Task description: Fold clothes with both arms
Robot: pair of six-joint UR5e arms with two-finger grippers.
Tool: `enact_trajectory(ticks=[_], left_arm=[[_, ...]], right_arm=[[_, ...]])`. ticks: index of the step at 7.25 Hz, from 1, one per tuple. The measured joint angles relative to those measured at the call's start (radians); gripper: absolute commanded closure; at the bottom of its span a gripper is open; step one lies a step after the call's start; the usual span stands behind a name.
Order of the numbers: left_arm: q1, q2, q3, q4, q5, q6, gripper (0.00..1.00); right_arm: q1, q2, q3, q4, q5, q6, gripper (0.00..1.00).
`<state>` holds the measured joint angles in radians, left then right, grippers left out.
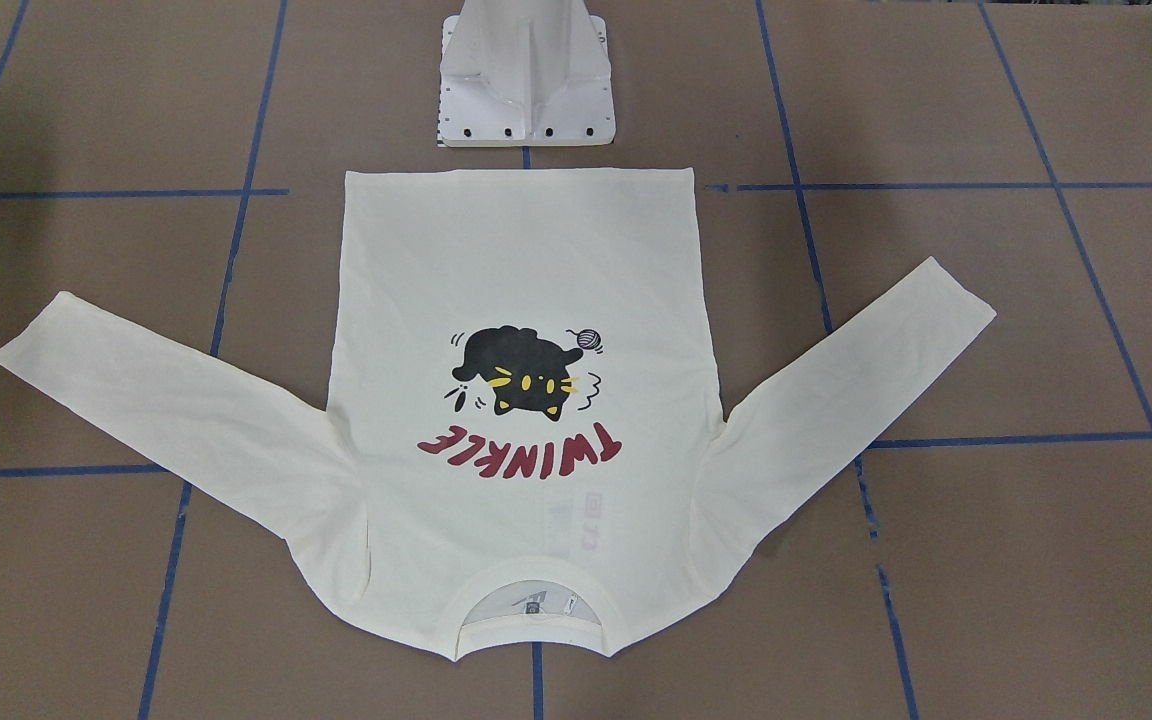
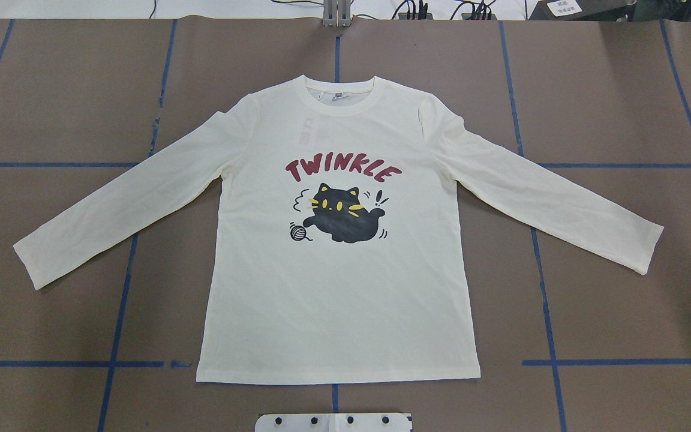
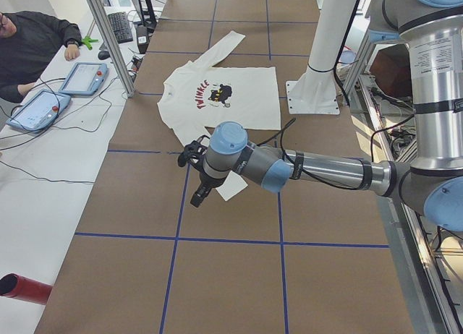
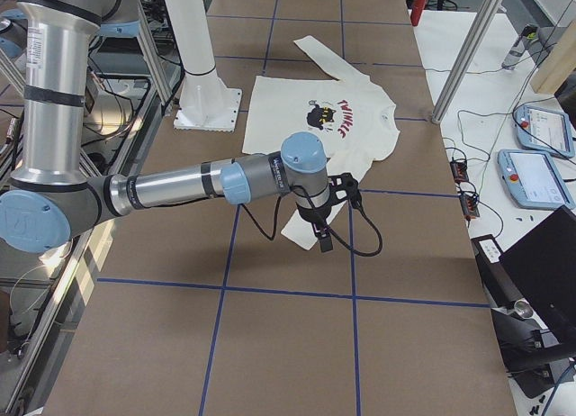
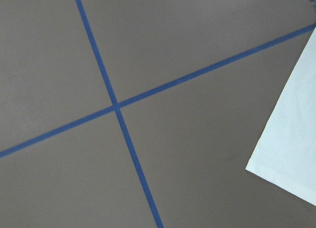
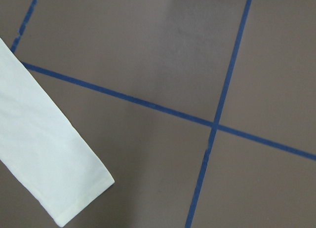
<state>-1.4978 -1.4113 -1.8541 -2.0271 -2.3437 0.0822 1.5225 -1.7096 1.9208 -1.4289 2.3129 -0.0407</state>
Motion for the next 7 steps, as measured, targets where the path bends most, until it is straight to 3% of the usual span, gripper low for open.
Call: enact_trajectory(ticks=[4, 5, 7], left_arm=[[-0.001, -0.048, 0.079, -0.155, -0.006, -0.001, 0.0], [-0.002, -0.046, 0.082, -0.164, -0.007, -0.001, 0.0], [-0.002, -0.042, 0.083, -0.167, -0.009, 0.001, 0.0]], right_arm=[[-0.025, -0.002, -0.051, 0.135, 0.072, 0.095, 0.0], [-0.072, -0.005, -0.063, 0.214, 0.074, 0.229, 0.01], [-0.203, -0.024, -0.143, 0.518, 0.008, 0.545, 0.09]])
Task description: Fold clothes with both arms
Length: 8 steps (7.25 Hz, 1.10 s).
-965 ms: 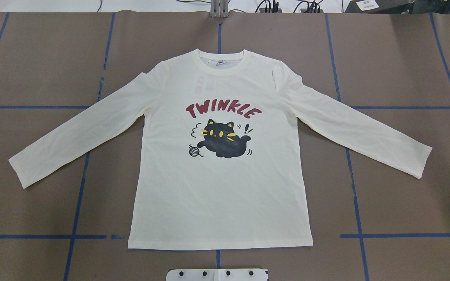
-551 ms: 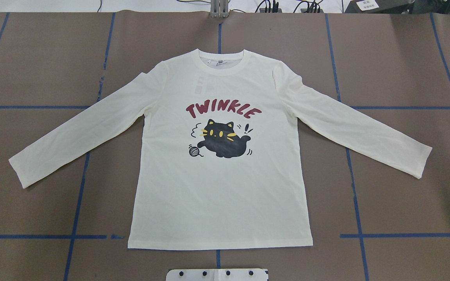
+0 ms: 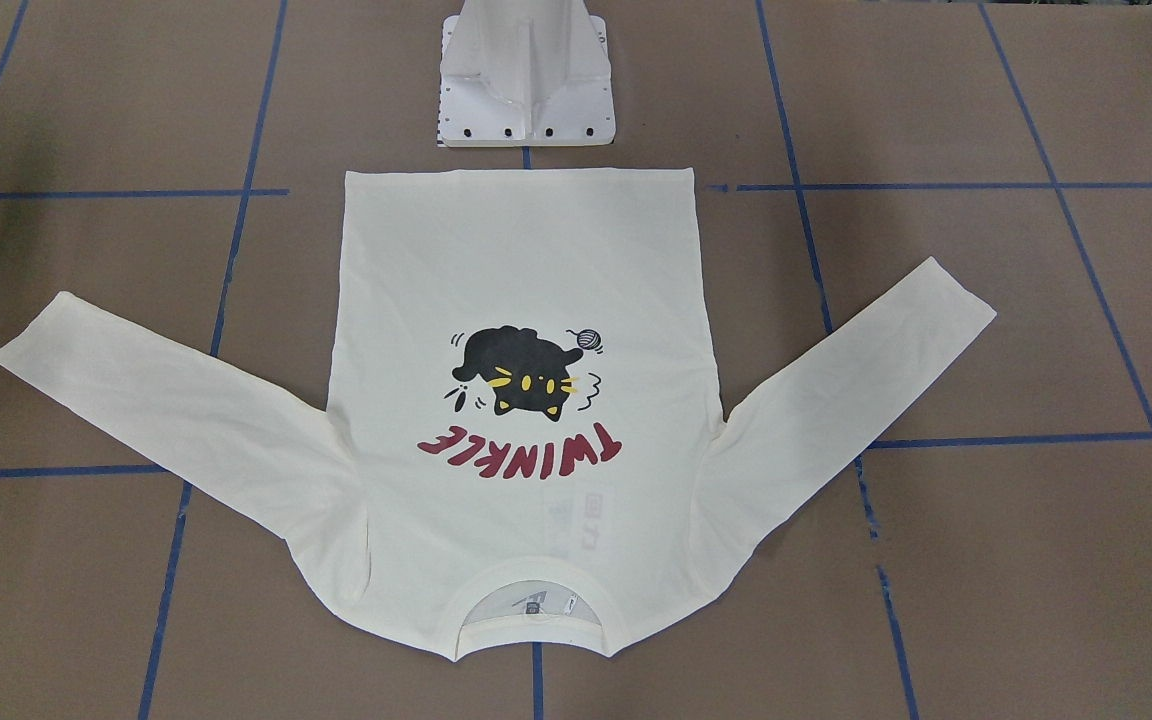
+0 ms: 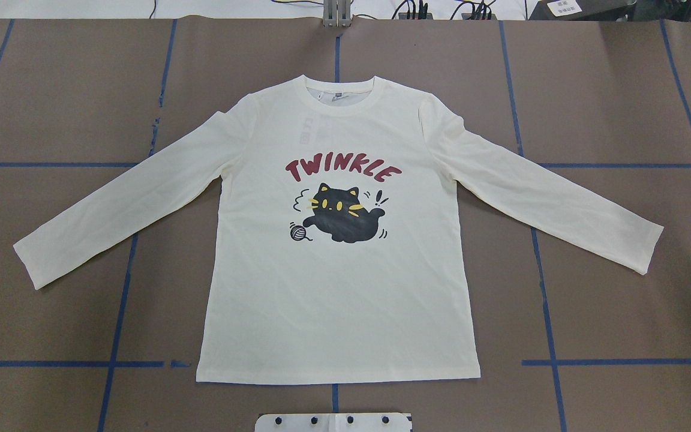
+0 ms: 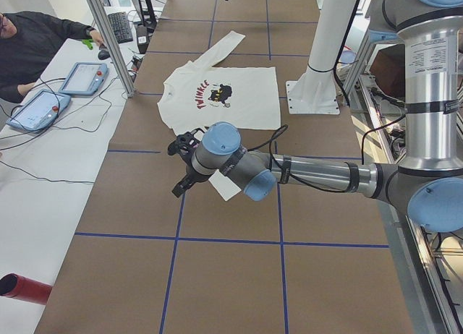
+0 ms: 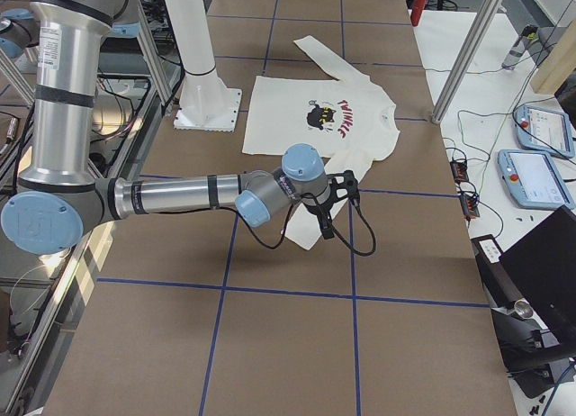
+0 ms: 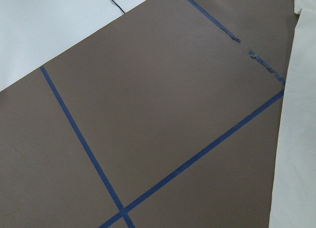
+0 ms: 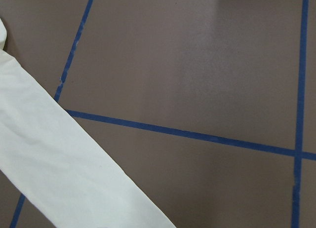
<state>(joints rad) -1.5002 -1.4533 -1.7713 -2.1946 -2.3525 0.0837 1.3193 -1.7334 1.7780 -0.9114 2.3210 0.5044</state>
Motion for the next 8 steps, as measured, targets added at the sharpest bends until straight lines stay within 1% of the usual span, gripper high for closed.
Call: enact_trajectory(ticks=[1, 2, 3, 4, 6, 7, 8], left_arm=[[0.0, 0.001, -0.001, 0.0, 0.0, 0.0, 0.0], [0.0, 0.001, -0.002, -0.001, -0.001, 0.001, 0.0], [0.0, 0.002, -0.003, -0.003, -0.001, 0.001, 0.0], [0.0, 0.002, -0.004, -0.003, -0.001, 0.002, 0.0], [0.0, 0.002, -0.004, -0.004, -0.001, 0.002, 0.0], [0.0, 0.002, -0.004, -0.004, -0.001, 0.002, 0.0], [0.0, 0.002, -0.004, -0.004, -0.001, 0.002, 0.0]], right_arm=[[-0.075, -0.01, -0.065, 0.173, -0.062, 0.137, 0.21], [-0.134, -0.014, -0.134, 0.314, -0.114, 0.233, 0.23], [-0.188, -0.016, -0.193, 0.406, -0.159, 0.294, 0.23], [-0.237, -0.016, -0.229, 0.444, -0.203, 0.317, 0.23], [-0.31, -0.017, -0.28, 0.464, -0.271, 0.329, 0.25], [-0.328, -0.017, -0.293, 0.466, -0.284, 0.33, 0.33], [-0.342, -0.017, -0.298, 0.466, -0.288, 0.33, 0.39]])
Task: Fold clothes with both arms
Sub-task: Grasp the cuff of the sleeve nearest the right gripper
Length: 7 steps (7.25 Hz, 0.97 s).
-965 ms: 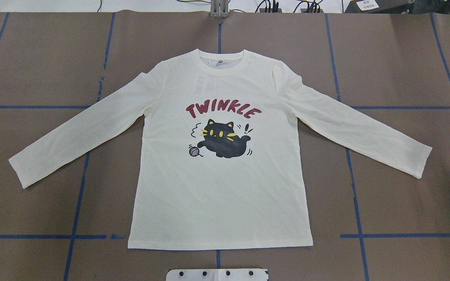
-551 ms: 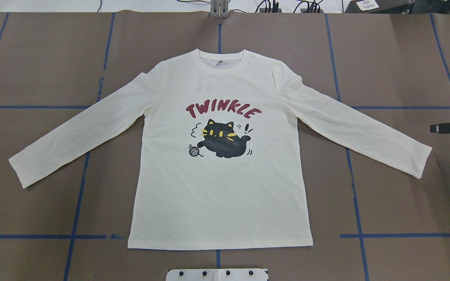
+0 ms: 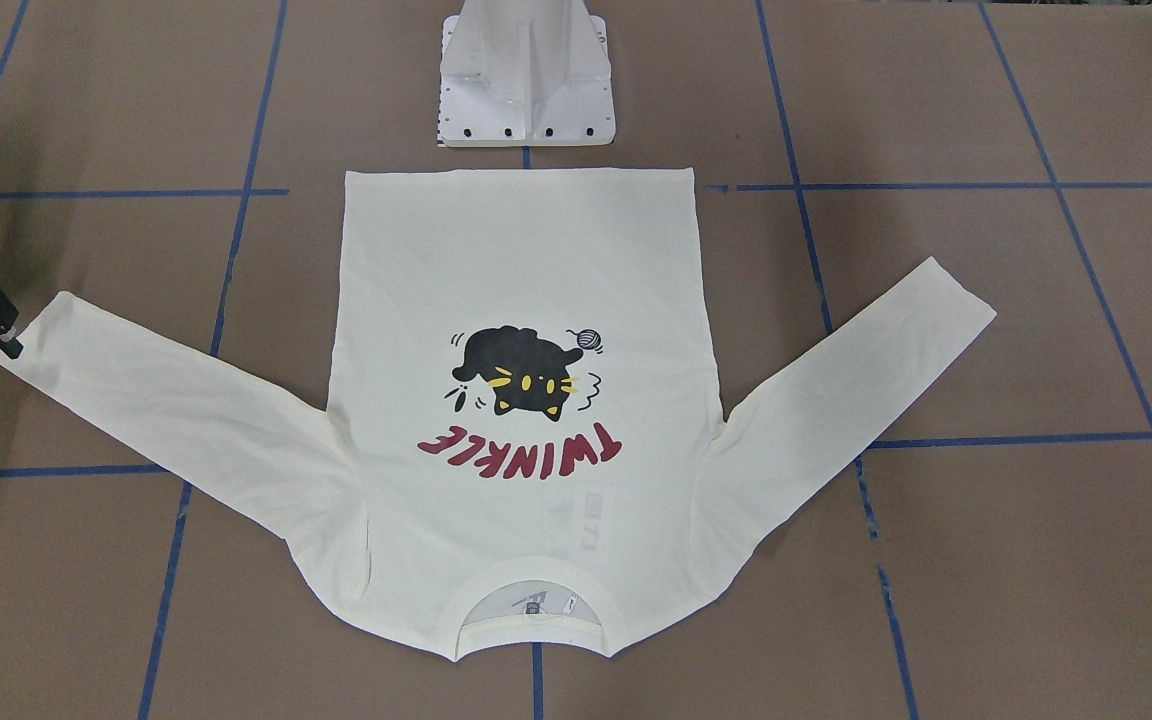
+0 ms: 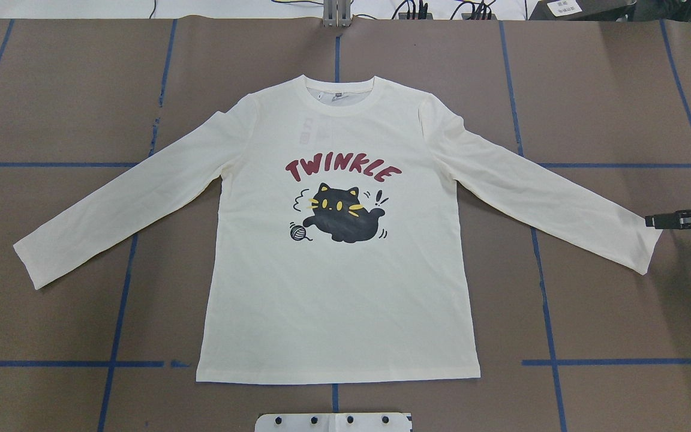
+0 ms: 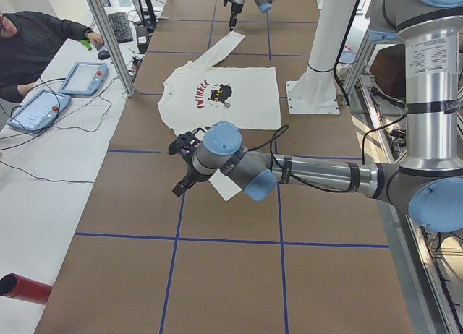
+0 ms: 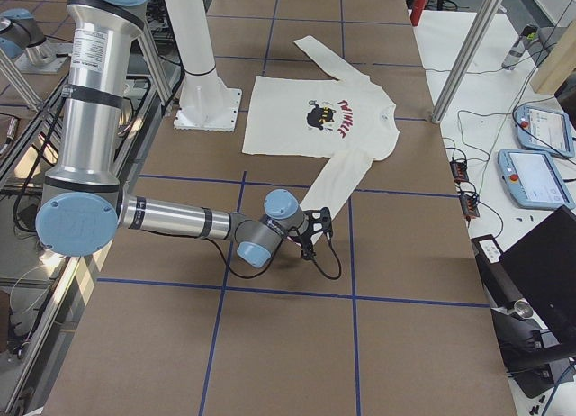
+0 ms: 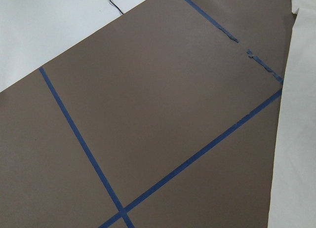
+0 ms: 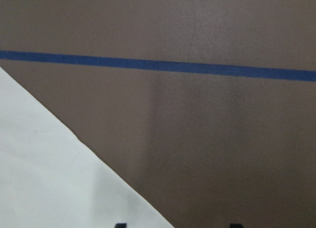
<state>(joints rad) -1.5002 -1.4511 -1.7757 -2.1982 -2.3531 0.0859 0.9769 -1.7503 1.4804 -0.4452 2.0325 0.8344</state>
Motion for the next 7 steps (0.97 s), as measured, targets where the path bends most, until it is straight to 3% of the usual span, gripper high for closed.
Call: enact_trajectory(ticks=[1, 4, 7], left_arm=[[0.0, 0.0, 0.0, 0.0, 0.0, 0.0, 0.0], [0.0, 0.0, 0.001, 0.0, 0.001, 0.001, 0.0], [0.0, 0.001, 0.001, 0.0, 0.001, 0.002, 0.0]], right_arm=[[-0.013, 0.0, -0.001, 0.0, -0.001, 0.0, 0.43], [-0.028, 0.0, -0.002, 0.0, -0.001, -0.001, 1.0], [-0.029, 0.001, 0.009, -0.001, 0.001, -0.01, 1.0]])
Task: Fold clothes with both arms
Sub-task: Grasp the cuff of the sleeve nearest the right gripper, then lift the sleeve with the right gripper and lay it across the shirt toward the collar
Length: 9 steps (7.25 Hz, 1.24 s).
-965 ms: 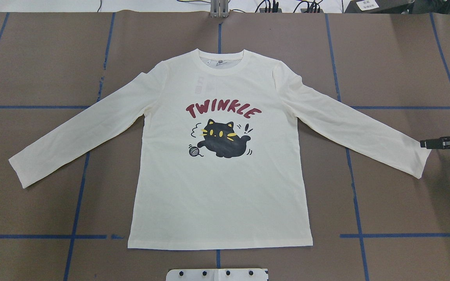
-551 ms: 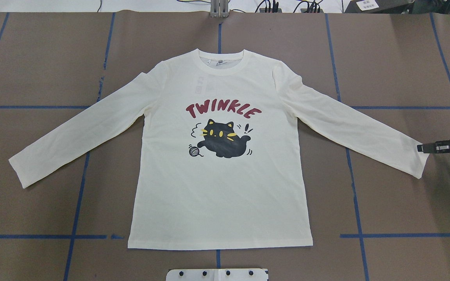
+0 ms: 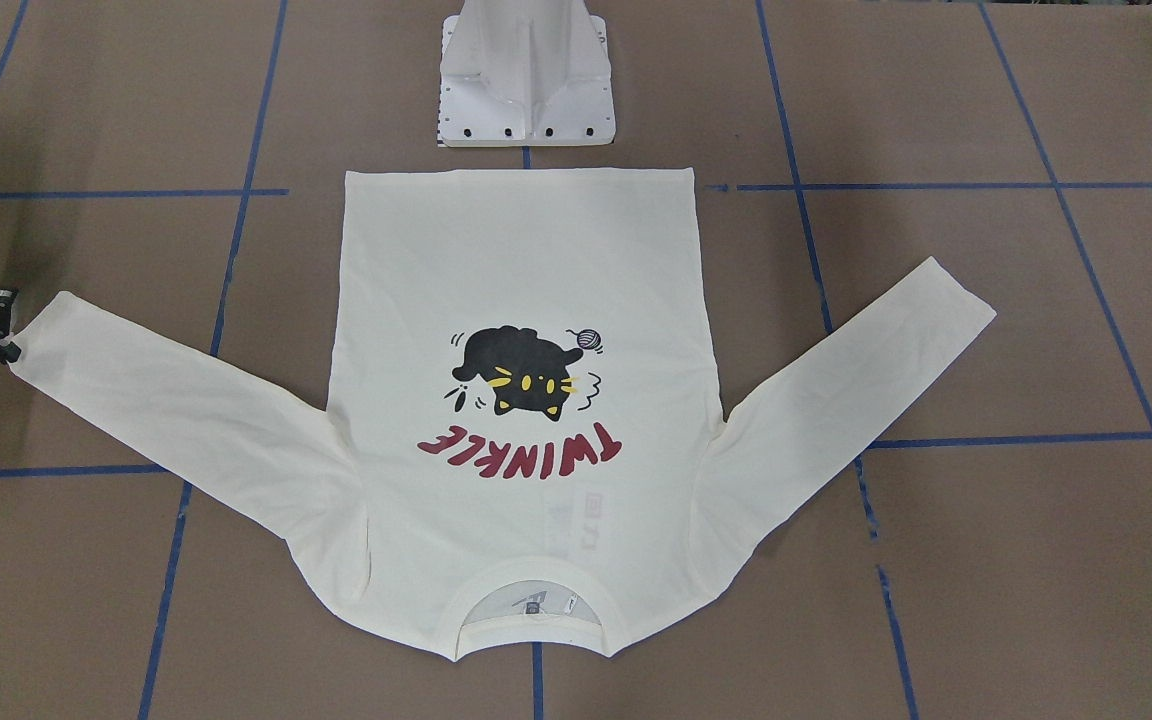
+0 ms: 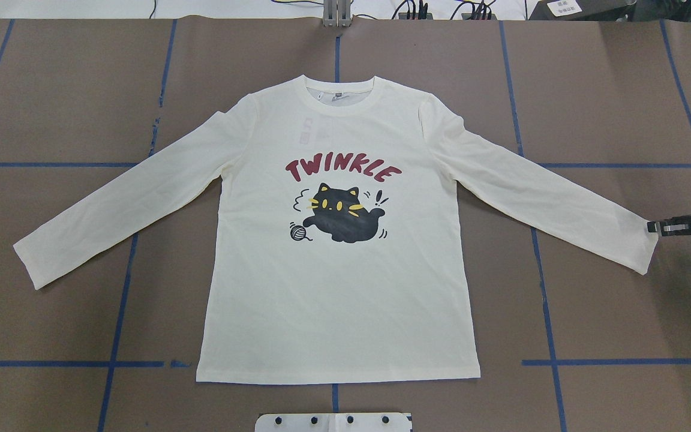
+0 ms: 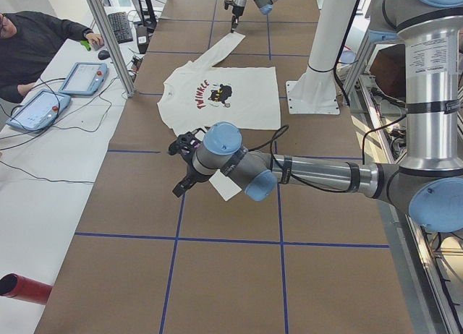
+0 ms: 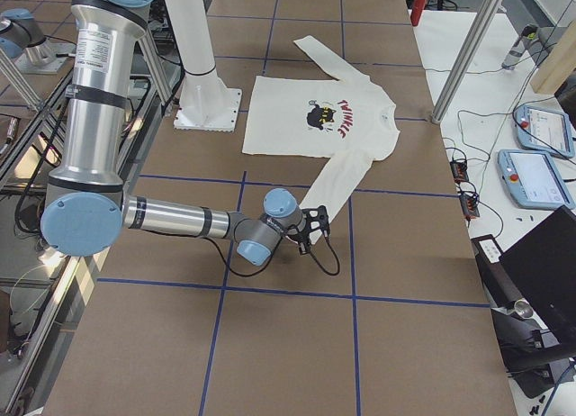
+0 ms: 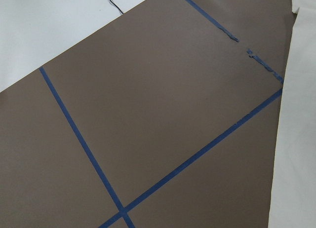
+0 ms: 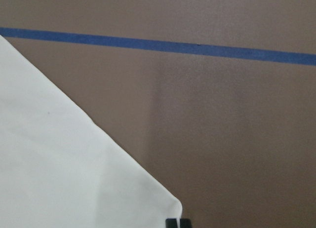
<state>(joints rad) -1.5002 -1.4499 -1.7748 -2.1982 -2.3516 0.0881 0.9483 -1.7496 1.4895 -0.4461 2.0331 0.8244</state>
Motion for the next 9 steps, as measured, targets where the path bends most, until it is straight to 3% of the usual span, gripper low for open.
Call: enact_trajectory(ticks=[2, 3, 5, 7, 9], left_arm=[[0.0, 0.0, 0.0, 0.0, 0.0, -0.001, 0.0], [0.0, 0.0, 0.001, 0.0, 0.0, -0.002, 0.0], [0.001, -0.006, 0.004, 0.0, 0.0, -0.004, 0.0], [0.001, -0.01, 0.004, 0.001, 0.001, -0.006, 0.0], [0.001, -0.01, 0.007, 0.002, 0.002, -0.007, 0.0]], right_arm=[[0.003, 0.003, 0.063, -0.04, 0.008, 0.0, 1.0], [0.003, 0.005, 0.14, -0.129, 0.009, 0.003, 1.0], [0.005, 0.066, 0.348, -0.451, 0.003, 0.01, 1.0], [0.005, 0.281, 0.455, -0.811, -0.004, 0.053, 1.0], [-0.007, 0.601, 0.445, -1.161, -0.039, 0.126, 1.0]])
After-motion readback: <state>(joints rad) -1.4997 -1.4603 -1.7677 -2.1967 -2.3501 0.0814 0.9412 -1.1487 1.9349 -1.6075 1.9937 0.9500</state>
